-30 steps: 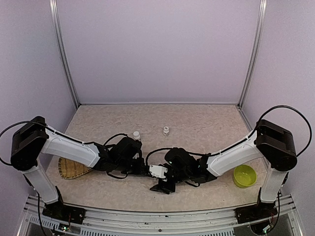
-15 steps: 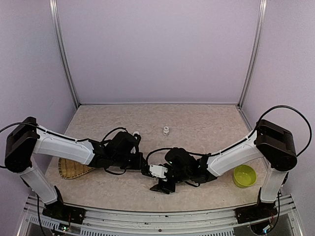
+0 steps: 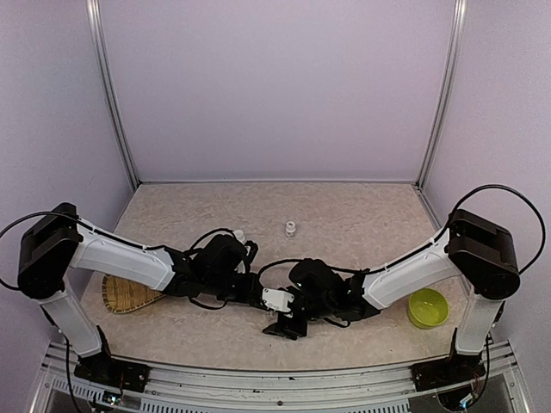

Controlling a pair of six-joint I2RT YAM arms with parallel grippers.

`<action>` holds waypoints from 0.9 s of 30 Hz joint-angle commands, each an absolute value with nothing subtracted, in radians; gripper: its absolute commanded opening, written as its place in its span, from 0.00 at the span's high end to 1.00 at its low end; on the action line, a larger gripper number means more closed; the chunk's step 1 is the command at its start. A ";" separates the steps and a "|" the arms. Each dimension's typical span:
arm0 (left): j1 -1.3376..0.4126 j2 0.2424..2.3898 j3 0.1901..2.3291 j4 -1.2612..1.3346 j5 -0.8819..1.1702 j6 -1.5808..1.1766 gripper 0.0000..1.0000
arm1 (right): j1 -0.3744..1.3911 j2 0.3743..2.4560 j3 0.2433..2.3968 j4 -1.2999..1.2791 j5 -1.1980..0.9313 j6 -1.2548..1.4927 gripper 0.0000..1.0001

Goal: Sort the pills into containers
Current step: Close the lid of the pill container on the pill container.

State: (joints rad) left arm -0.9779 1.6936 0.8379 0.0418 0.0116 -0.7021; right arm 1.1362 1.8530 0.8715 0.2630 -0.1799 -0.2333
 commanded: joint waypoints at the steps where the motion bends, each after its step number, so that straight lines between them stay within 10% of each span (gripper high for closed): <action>1: -0.980 1.709 0.827 0.093 0.056 -0.695 0.89 | 1.126 1.870 0.835 0.163 -0.184 -0.207 0.35; 27: -0.977 1.647 0.778 -0.027 0.034 -0.683 0.90 | 1.117 1.867 0.832 0.164 -0.185 -0.203 0.36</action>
State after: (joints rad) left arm -0.9768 1.6627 0.7948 0.0204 0.0448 -0.6941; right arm 1.1278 1.8526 0.8673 0.2718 -0.1806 -0.2276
